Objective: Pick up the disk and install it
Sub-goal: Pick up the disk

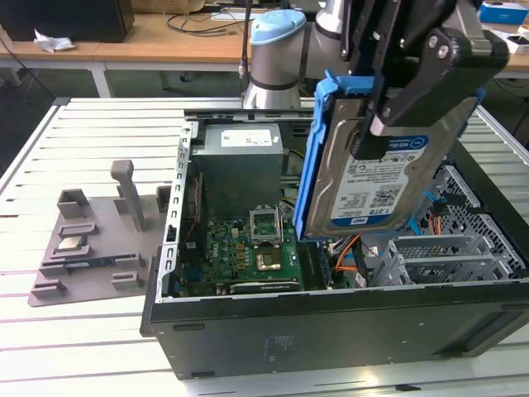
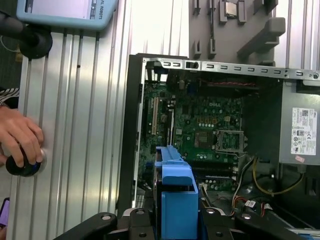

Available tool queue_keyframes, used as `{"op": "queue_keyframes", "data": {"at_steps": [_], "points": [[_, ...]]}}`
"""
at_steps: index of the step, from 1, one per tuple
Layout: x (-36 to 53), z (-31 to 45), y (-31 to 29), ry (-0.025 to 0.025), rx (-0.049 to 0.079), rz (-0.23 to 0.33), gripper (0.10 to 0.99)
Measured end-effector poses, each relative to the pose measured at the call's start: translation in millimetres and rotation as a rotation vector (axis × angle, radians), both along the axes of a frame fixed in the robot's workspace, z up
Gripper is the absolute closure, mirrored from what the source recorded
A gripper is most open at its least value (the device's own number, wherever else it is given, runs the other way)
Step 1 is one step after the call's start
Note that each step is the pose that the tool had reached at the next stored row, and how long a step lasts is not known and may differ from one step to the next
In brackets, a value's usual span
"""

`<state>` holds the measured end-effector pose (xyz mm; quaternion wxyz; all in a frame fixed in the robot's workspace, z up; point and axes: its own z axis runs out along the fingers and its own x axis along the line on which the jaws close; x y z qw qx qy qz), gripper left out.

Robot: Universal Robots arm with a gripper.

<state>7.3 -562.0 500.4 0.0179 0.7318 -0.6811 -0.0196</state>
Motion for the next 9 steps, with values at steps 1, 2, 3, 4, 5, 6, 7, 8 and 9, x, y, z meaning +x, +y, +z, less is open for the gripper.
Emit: {"op": "queue_keyframes", "data": {"at_steps": [1, 2, 3, 4, 5, 6, 7, 8, 9], "points": [[2.1, -0.1, -0.1, 0.0002, 0.0, 0.0, 0.718], [4.1, -0.1, -0.3, 0.0004, 0.0, 0.0, 0.718], [6.5, -0.1, -0.4, 0.0008, 0.0, 0.0, 0.718], [10.0, -0.1, -0.6, 0.0012, 0.0, 0.0, 0.718], [13.6, -0.2, -0.8, 0.0017, 0.0, 0.0, 0.718], [15.6, -0.2, -0.9, 0.0019, 0.0, 0.0, 0.718], [17.9, -0.2, -1.0, 0.0022, 0.0, 0.0, 0.718], [20.7, -0.3, -1.2, 0.0026, 0.0, 0.0, 0.718], [22.6, -0.3, -1.3, 0.0028, 0.0, 0.0, 0.718]]}}
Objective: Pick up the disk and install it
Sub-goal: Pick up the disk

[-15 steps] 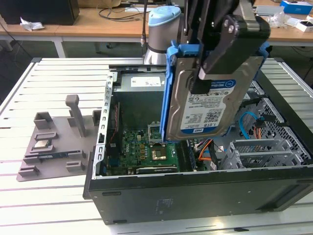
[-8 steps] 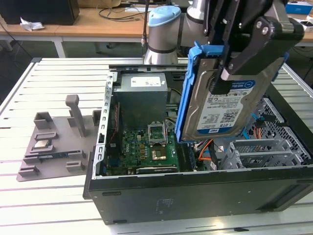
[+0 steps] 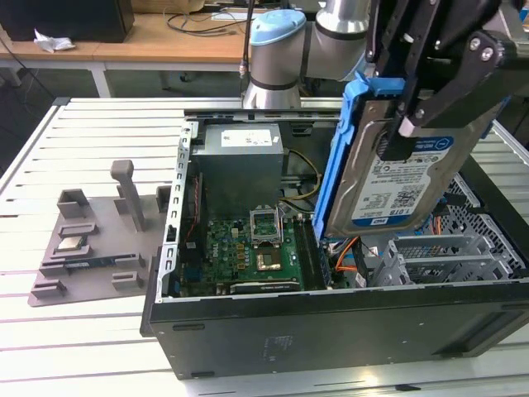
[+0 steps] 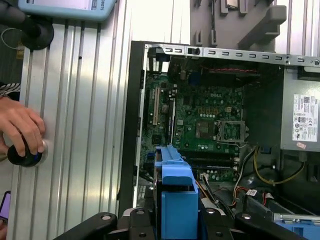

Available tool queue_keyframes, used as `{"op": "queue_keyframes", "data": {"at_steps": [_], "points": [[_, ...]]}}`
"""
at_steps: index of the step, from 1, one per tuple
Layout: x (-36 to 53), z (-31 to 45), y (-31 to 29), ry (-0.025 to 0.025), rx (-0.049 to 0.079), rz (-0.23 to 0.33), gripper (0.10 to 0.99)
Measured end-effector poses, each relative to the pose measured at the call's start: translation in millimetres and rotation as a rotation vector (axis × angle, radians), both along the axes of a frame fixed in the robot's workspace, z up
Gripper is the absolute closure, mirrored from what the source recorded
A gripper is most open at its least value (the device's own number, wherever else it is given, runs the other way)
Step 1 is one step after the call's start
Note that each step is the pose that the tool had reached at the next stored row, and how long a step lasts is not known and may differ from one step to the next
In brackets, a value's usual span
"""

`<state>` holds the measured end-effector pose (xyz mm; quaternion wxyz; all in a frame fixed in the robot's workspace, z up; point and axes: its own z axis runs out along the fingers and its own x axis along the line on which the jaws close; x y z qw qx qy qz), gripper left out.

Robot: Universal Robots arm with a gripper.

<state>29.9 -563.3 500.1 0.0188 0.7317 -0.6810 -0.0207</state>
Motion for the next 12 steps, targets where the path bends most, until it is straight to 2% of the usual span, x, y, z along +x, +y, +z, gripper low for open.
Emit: {"op": "queue_keyframes", "data": {"at_steps": [3, 5, 6, 10, 12], "points": [[8.7, -0.1, -0.6, 0.0011, 0.0, 0.0, 0.718], [35.3, -0.5, -1.8, 0.0046, 0.0, 0.0, 0.718], [43.4, -0.6, -2.2, 0.0055, 0.0, 0.0, 0.718], [71.2, -0.9, -3.6, 0.008, 0.0, 0.0, 0.718], [80.0, -1.0, -4.0, 0.0088, 0.0, 0.0, 0.718]]}}
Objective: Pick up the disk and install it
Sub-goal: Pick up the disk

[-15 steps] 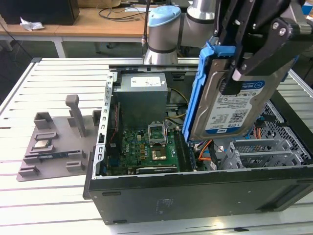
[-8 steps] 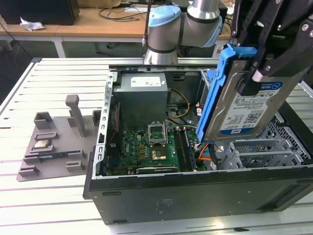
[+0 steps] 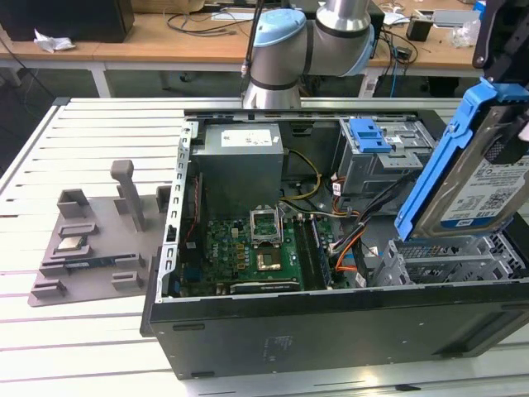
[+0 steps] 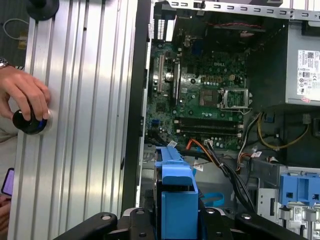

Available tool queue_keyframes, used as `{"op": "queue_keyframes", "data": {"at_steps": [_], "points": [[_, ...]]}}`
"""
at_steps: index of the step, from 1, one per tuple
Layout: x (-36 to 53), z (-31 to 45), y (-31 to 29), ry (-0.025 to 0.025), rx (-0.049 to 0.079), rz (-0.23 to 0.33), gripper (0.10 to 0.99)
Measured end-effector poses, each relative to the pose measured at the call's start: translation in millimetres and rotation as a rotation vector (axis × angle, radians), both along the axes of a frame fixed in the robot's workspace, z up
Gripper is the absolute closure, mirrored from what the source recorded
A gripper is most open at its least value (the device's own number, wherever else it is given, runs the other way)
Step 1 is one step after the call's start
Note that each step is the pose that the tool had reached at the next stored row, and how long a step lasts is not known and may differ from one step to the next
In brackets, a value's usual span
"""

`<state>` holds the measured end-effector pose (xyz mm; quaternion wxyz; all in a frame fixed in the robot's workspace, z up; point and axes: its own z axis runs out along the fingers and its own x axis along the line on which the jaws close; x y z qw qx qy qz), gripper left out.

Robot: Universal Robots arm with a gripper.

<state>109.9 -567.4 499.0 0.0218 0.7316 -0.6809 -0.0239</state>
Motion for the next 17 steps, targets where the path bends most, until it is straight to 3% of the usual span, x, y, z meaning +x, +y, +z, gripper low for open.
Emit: {"op": "queue_keyframes", "data": {"at_steps": [4, 7, 14, 17], "points": [[6.9, -0.1, -0.4, 0.0006, 0.0, 0.0, 0.718], [17.0, -0.7, -1.1, 0.0018, 0.0, 0.0, 0.718], [21.9, -6.3, -1.8, 0.0021, 0.0, -0.051, 0.718], [28.8, -11.4, 0.3, 0.0031, 0.0, -0.064, 0.718]]}}
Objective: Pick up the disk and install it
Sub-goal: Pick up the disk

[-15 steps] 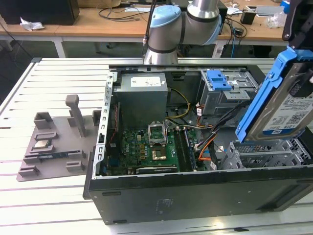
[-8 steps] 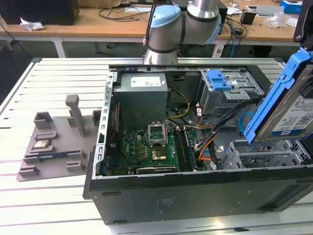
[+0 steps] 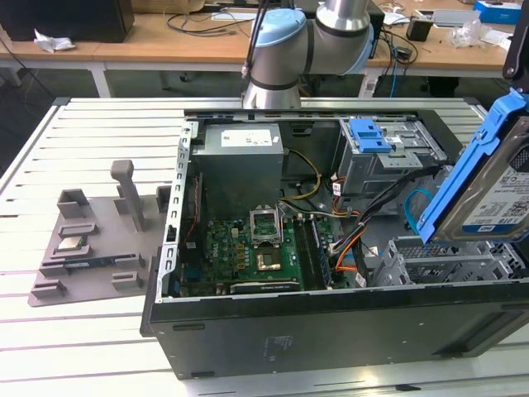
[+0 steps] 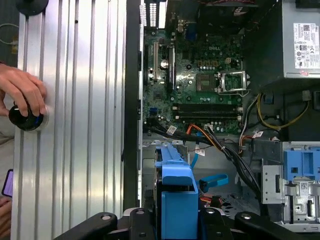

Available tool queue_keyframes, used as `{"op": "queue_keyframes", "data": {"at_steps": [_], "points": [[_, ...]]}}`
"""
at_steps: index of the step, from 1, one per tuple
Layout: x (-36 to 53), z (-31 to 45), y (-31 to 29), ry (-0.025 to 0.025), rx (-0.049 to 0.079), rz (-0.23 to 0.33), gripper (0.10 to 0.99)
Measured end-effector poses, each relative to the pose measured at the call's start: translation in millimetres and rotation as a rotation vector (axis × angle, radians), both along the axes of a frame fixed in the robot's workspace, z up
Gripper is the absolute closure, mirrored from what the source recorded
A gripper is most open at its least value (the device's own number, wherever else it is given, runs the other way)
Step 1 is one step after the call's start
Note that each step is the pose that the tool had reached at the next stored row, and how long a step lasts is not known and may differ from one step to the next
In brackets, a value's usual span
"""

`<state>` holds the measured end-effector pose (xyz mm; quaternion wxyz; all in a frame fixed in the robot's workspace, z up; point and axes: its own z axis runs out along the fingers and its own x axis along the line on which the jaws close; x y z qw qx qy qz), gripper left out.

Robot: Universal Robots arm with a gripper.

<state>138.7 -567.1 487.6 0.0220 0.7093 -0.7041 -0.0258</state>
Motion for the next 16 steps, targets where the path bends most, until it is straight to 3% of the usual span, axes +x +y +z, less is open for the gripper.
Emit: {"op": "queue_keyframes", "data": {"at_steps": [3, 5, 7, 9, 16], "points": [[6.8, -13.4, 3.0, 0.0042, 0.0, 0.0, 0.718], [8.4, -17.4, 6.6, 0.0052, 0.0, 0.0, 0.718], [9.2, -21.4, 14.0, 0.0056, 0.0, 0.0, 0.718], [9.5, -26.3, 16.1, 0.0059, 0.0, 0.0, 0.718], [8.5, -27.1, 16.1, 0.0059, 0.0, 0.0, 0.718]]}}
